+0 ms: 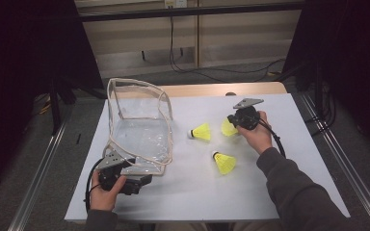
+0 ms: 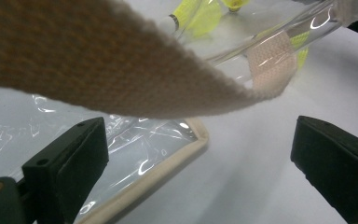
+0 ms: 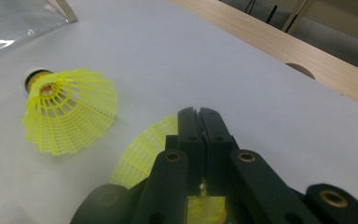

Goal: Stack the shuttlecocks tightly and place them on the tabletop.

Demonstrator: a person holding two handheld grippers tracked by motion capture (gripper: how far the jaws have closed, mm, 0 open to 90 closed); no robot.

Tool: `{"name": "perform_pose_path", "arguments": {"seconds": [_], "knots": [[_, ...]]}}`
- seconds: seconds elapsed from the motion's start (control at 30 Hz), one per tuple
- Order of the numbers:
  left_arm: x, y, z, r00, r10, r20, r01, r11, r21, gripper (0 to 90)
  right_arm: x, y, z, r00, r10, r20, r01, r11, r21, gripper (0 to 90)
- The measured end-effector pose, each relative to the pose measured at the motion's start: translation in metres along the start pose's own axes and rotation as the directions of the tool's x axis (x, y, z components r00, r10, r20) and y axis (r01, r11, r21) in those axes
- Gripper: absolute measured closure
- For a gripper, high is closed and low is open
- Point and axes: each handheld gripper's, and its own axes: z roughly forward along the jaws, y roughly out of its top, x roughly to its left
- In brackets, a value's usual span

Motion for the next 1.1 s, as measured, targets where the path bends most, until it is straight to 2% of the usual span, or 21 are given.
{"name": "perform_pose_path", "arguments": {"seconds": [0.17, 0.23, 0.3, 0.43, 0.6, 0.73, 0.93, 1.1], "knots": [[-0.001, 0.0, 0.0, 1.0, 0.0, 0.0, 0.0, 1.0, 0.002, 4.0, -0.001, 0.004, -0.011, 0.9991, 0.027, -0.033, -0.028, 0.999, -0.038, 88.5], [-0.001, 0.001, 0.0, 1.0, 0.001, -0.001, -0.001, 1.0, 0.003, 4.0, -0.002, 0.004, -0.013, 0.9968, 0.058, -0.054, -0.061, 0.997, -0.052, 88.5], [-0.001, 0.001, -0.001, 1.0, 0.002, -0.002, -0.002, 1.0, 0.001, 4.0, -0.002, 0.004, -0.013, 0.9961, 0.062, -0.062, -0.066, 0.997, -0.052, 88.5], [-0.001, 0.001, -0.001, 1.0, 0.003, -0.001, -0.003, 1.0, -0.001, 4.0, 0.003, 0.004, -0.014, 0.9971, 0.039, -0.065, -0.042, 0.998, -0.044, 88.6], [-0.001, 0.001, 0.0, 1.0, 0.004, -0.002, -0.004, 1.0, 0.0, 4.0, 0.008, 0.005, -0.016, 0.9943, 0.054, -0.092, -0.06, 0.996, -0.063, 88.6], [-0.002, 0.001, 0.0, 1.0, 0.005, 0.0, -0.005, 1.0, -0.003, 4.0, 0.011, 0.001, -0.013, 0.9924, 0.063, -0.106, -0.068, 0.996, -0.051, 88.5], [-0.002, 0.001, 0.0, 1.0, 0.005, 0.0, -0.005, 1.0, -0.002, 4.0, 0.01, -0.006, -0.01, 0.9911, 0.082, -0.105, -0.087, 0.995, -0.051, 88.2], [-0.002, 0.001, 0.0, 1.0, 0.005, 0.0, -0.005, 1.0, -0.003, 3.9, 0.002, -0.009, -0.014, 0.9926, 0.093, -0.077, -0.097, 0.994, -0.047, 87.2]]}}
